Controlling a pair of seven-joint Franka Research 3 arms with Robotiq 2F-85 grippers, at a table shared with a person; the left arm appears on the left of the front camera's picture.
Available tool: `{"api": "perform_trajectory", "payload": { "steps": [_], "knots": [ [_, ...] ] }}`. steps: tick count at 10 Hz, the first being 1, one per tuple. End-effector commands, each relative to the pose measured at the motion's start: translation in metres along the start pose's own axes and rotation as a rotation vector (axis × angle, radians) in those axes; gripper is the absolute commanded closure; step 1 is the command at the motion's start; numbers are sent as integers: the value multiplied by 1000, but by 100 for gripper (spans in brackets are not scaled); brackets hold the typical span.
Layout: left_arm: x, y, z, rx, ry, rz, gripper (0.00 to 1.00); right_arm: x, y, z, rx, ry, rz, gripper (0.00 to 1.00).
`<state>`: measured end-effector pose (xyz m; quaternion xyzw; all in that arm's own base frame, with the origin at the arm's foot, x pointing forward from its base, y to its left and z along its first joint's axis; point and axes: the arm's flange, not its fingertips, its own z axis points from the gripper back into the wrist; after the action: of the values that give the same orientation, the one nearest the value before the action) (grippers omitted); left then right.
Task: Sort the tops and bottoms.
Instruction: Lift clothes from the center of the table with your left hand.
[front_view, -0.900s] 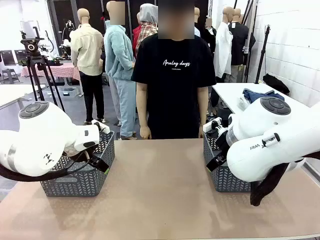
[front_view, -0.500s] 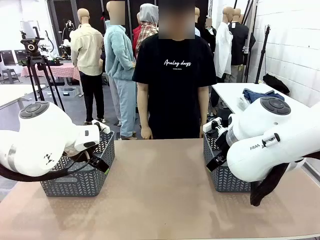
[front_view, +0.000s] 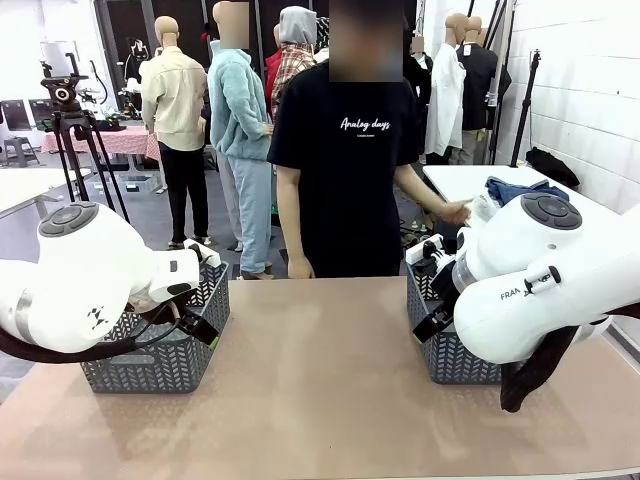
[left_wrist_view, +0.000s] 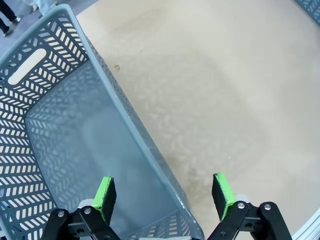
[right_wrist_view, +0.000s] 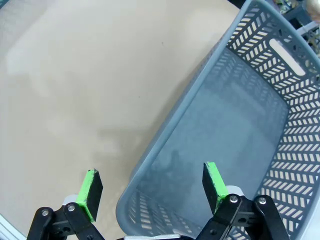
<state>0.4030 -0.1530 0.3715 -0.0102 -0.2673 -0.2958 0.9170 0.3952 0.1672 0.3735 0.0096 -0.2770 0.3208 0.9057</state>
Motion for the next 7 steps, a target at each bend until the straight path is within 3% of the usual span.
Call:
{"api": "perform_trajectory", "payload": {
  "steps": [1, 7],
  "knots": [
    [0, 1, 0, 0, 0, 3, 0, 0, 0, 0, 0, 0, 0, 0],
    [0, 1, 0, 0, 0, 3, 0, 0, 0, 0, 0, 0, 0, 0]
  ]
}}
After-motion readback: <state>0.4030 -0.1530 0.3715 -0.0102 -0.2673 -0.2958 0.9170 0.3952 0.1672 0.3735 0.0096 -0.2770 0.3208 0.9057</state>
